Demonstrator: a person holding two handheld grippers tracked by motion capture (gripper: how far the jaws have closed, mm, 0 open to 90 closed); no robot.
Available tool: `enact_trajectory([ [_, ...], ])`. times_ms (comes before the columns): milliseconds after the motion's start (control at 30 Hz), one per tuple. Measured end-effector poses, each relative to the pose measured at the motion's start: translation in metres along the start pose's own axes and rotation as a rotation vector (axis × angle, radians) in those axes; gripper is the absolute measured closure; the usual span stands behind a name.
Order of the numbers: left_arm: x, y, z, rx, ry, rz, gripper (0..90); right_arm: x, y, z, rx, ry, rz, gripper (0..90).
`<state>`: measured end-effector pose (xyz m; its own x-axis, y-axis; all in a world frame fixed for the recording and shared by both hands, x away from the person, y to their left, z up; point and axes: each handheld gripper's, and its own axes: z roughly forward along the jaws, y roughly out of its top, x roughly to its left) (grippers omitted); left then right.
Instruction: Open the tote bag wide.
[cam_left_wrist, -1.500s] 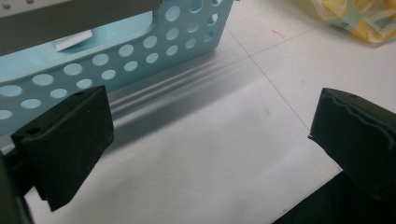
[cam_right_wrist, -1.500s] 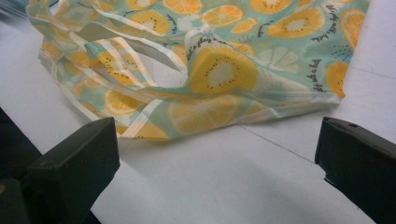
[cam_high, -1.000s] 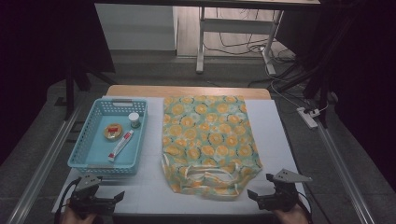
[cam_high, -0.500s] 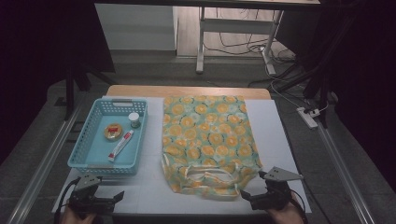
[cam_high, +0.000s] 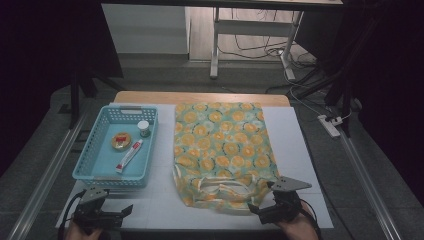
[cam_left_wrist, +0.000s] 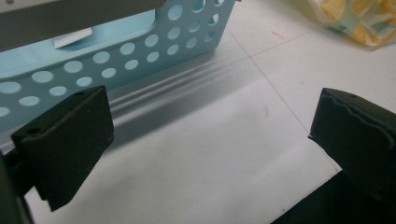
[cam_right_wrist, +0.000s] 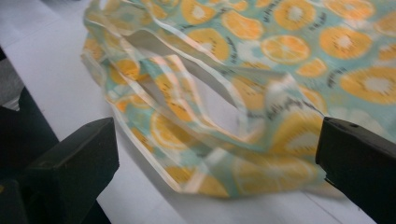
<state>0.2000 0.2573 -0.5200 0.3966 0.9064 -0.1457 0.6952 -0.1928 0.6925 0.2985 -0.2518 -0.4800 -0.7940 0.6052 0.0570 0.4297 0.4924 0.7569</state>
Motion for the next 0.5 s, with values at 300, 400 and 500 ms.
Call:
enact_trajectory([
  [300, 0.0, 0.0, 0.0, -0.001, -0.005, -0.002, 0.0, 0.004, 0.01, 0.019, 0.039, 0.048, -0.028, 0.0],
  [400, 0.0, 0.0, 0.0, 0.002, -0.004, 0.0, 0.0, 0.004, 0.012, 0.026, 0.053, 0.055, -0.04, 0.0],
  [500, 0.0, 0.0, 0.0, 0.003, -0.005, 0.001, 0.0, 0.004, 0.014, 0.033, 0.067, 0.065, -0.044, 0.0],
])
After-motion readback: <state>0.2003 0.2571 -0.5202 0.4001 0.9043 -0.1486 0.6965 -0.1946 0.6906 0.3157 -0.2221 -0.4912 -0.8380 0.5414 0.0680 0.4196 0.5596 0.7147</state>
